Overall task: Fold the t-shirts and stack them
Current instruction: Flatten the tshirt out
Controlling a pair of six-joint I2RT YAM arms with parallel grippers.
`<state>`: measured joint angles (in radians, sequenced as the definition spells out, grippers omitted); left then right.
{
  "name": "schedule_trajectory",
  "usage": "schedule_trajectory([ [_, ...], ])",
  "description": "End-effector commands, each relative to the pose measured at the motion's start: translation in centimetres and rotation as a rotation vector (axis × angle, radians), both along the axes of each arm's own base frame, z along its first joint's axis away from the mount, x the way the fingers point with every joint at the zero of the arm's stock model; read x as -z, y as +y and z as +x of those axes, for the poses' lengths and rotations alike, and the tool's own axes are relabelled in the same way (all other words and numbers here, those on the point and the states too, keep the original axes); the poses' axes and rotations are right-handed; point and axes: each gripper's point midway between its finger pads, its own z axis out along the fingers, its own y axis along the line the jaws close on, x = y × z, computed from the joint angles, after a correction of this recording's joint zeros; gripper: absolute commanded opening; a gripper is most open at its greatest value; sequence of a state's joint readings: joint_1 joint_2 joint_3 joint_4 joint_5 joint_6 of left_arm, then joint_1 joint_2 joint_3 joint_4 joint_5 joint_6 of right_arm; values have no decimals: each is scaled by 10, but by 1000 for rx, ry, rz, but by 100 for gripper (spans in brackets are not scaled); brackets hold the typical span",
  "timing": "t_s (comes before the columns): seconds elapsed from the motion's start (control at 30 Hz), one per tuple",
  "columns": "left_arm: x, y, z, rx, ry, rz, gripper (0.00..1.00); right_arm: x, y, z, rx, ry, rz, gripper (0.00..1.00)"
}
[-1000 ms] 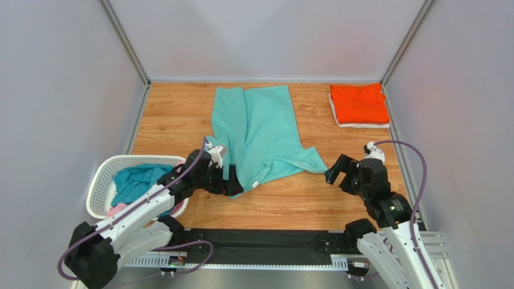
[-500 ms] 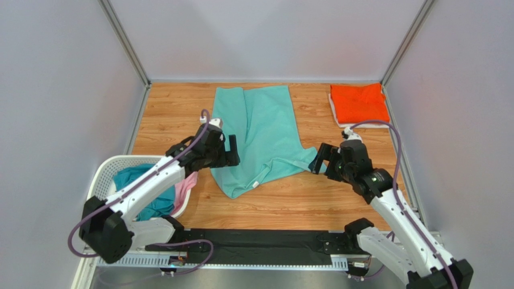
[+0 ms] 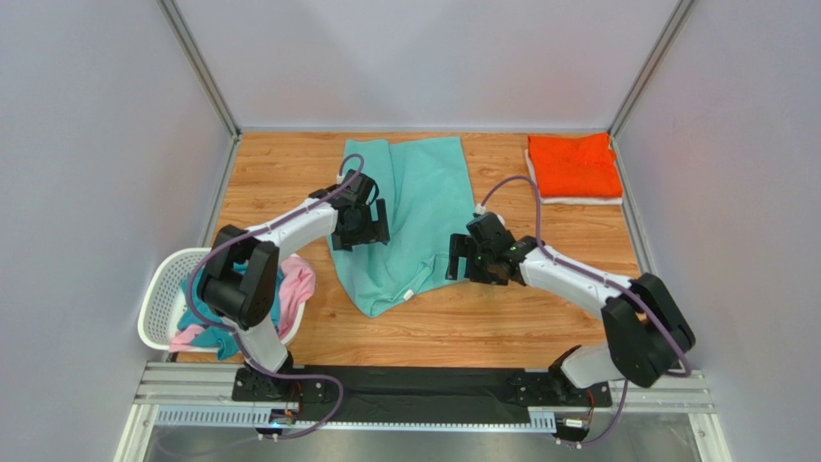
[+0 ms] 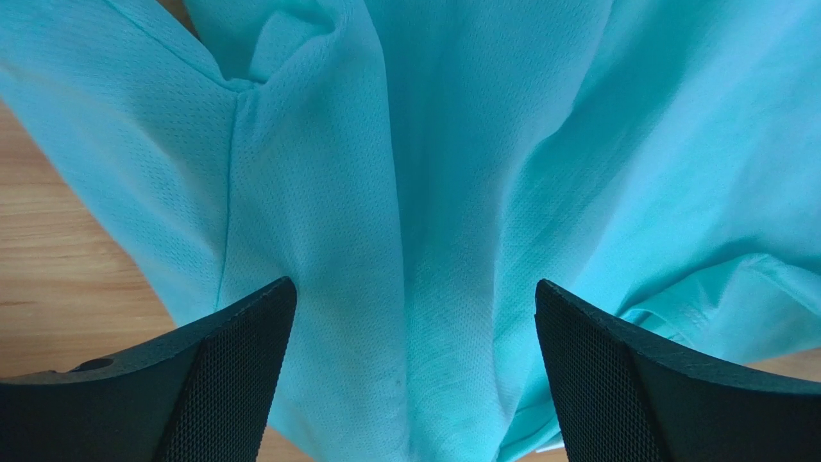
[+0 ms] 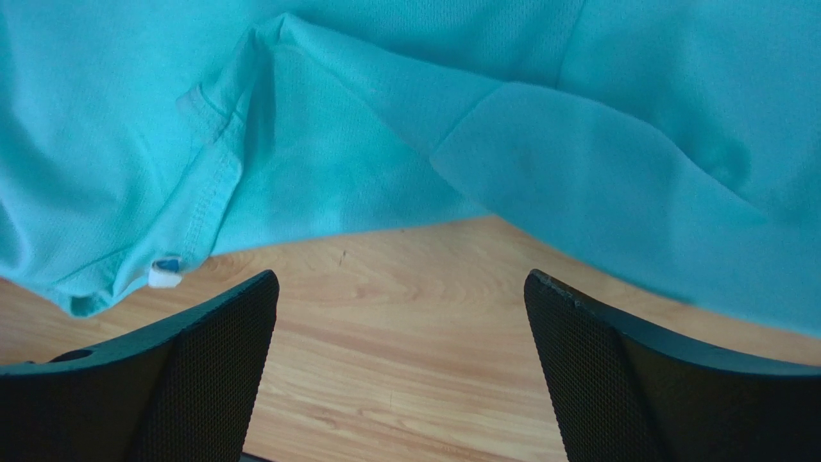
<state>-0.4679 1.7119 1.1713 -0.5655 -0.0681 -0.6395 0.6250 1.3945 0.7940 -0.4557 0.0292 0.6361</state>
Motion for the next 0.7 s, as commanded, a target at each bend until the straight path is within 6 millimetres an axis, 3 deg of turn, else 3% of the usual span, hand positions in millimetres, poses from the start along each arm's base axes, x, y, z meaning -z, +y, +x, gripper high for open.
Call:
schedule_trajectory([
  [0.0,10,-16,-11,48,57,-74,100,-6,12,39,52,-67,1,100],
  [0.07,24,-21,-29,53,105,-124,100,7,11,45,67,-23,-17,100],
  [0.2,33,-32,-64,71,127,-197,100,25,-4,65,103,18,-54,100],
  [0.33,37,-66,-104,166,165,-277,100,42,-12,84,111,66,-57,100],
  [0.47,44,-119,-156,260,237,-365,100,50,-16,111,100,84,-31,100],
  [0.53,40,-143,-174,314,261,-416,100,41,-19,139,98,46,-13,100],
  [0.57,30,-166,-185,368,242,-468,100,46,-16,145,70,59,4,100],
  [0.6,26,-179,-191,369,249,-501,100,33,-15,167,41,9,13,100],
  [0.63,17,-194,-196,411,242,-544,100,36,-15,173,19,14,15,100],
  [0.67,-3,-221,-201,481,200,-610,100,30,-9,179,-24,2,43,100],
])
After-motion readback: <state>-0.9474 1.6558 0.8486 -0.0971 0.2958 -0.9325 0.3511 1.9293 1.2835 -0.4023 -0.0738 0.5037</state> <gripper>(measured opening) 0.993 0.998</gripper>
